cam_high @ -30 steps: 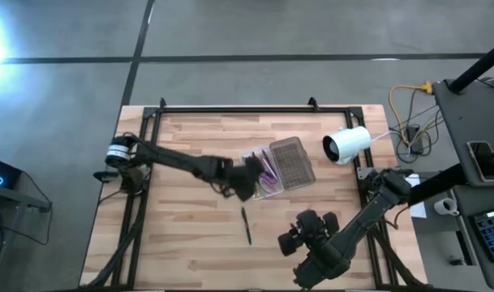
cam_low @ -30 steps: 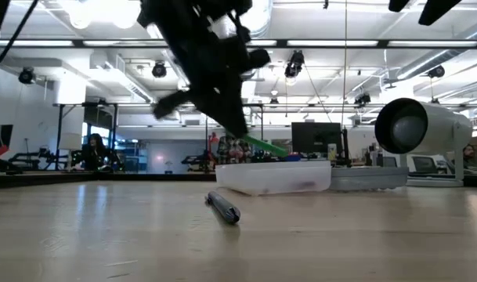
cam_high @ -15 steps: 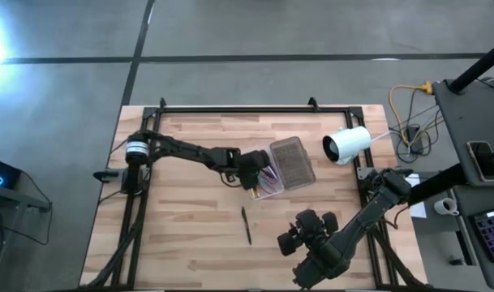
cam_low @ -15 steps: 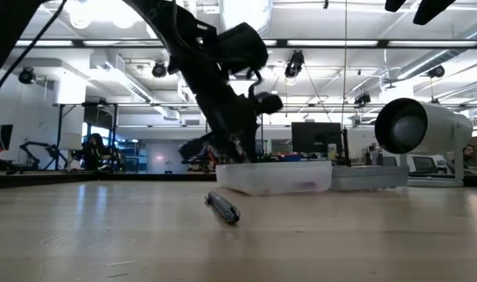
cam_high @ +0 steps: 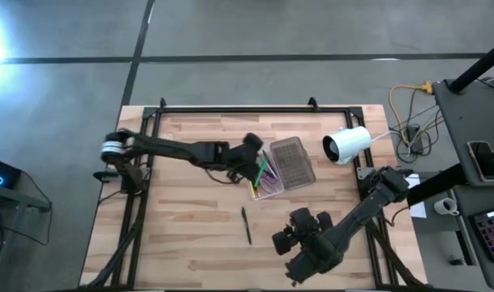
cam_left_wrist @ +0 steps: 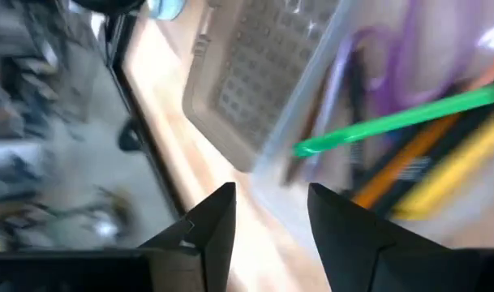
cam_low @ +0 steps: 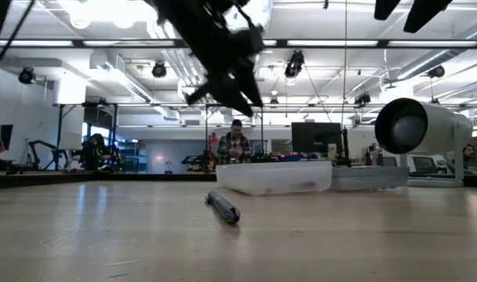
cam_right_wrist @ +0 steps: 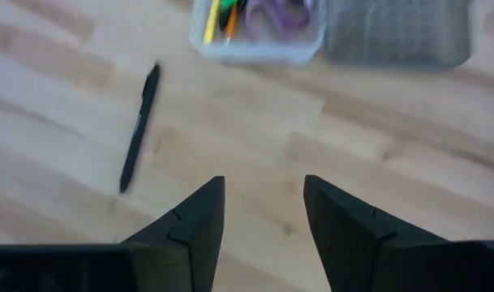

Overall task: Pick & place school supplies into a supply box
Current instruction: Put the black pen into the supply box

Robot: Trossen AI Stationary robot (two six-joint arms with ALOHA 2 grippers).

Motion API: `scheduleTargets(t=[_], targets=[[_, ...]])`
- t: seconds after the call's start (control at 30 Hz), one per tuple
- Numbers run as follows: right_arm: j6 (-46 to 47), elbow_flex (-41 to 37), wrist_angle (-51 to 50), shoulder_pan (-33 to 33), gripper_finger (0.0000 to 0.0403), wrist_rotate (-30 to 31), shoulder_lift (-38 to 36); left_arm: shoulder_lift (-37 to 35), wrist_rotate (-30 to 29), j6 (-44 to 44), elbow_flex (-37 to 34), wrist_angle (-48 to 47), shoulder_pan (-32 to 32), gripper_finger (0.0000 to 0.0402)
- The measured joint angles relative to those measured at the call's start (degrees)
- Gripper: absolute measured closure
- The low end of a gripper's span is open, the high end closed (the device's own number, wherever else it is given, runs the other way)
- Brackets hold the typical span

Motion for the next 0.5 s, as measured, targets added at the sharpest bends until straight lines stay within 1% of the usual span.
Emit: scheduleTargets(t=[0.07,0.13,0.2,0.27,0.4,0.5], targets=[[-3.54,0.00,3.57,-1.56,0.0241,-3.75,-0.04,-4.05,1.99,-8.64,-1.33,-6.05,-1.50,0.0261],[-9.07,0.00,8.04,-3.58,0.0241,-7.73,0.24,-8.39,3.85,-17.95,-3.45,-9.72,-3.68,0.0261],[-15.06,0.00,13.49,-5.60,0.0241,-10.23,0.74,-13.40,4.16,-27.19,-6.88,-10.94,-6.73,0.0261],[-17.76,-0.03,16.91,-7.53,0.0241,-10.47,1.18,-19.01,4.10,-33.57,-11.18,-10.50,-10.38,0.0261],[-20.38,-0.30,20.47,-11.09,0.0244,-11.57,1.46,-29.74,1.45,-43.56,-21.24,-9.41,-18.55,0.0261],[-23.39,-2.18,28.52,-13.64,0.0242,-17.18,2.19,-37.46,-1.09,-53.28,-28.67,-9.56,-23.84,0.0261]])
